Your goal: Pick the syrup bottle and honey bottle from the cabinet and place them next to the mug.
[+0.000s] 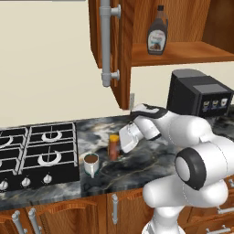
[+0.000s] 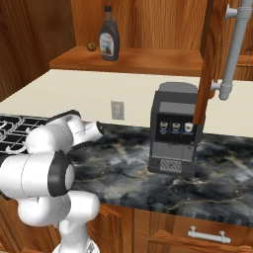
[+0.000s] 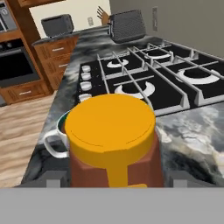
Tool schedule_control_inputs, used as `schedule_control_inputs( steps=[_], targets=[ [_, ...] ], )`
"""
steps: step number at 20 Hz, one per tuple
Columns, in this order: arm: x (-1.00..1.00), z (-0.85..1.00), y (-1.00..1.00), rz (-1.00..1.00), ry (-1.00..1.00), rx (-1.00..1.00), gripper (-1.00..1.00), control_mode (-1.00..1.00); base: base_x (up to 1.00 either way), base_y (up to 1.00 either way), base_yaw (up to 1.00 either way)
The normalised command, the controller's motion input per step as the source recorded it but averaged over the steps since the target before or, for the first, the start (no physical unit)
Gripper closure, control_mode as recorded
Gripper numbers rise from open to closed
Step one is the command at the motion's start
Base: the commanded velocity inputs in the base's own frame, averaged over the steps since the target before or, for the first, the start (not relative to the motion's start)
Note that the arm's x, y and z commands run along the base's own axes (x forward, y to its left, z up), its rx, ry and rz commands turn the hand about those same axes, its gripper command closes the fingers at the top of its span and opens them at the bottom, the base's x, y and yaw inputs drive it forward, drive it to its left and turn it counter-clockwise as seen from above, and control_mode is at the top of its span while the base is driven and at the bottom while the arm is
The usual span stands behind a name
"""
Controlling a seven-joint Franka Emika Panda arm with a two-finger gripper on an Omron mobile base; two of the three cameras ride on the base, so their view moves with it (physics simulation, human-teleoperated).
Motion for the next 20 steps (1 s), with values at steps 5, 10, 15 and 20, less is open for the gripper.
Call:
schedule_control_inputs(
  steps=[5, 10, 15, 20],
  targets=[
    [0.02, -0.15, 0.24, 0.0, -0.02, 0.0, 1.0, -1.0, 0.0, 0.0, 0.0],
    [0.0, -0.25, 0.12, 0.0, 0.0, 0.0, 1.0, -1.0, 0.0, 0.0, 0.0],
    [0.0, -0.38, 0.1, 0.0, 0.0, 0.0, 1.0, -1.0, 0.0, 0.0, 0.0],
    [0.03, -0.34, 0.03, 0.0, 0.0, 0.0, 1.0, -1.0, 0.0, 0.0, 0.0]
  ],
)
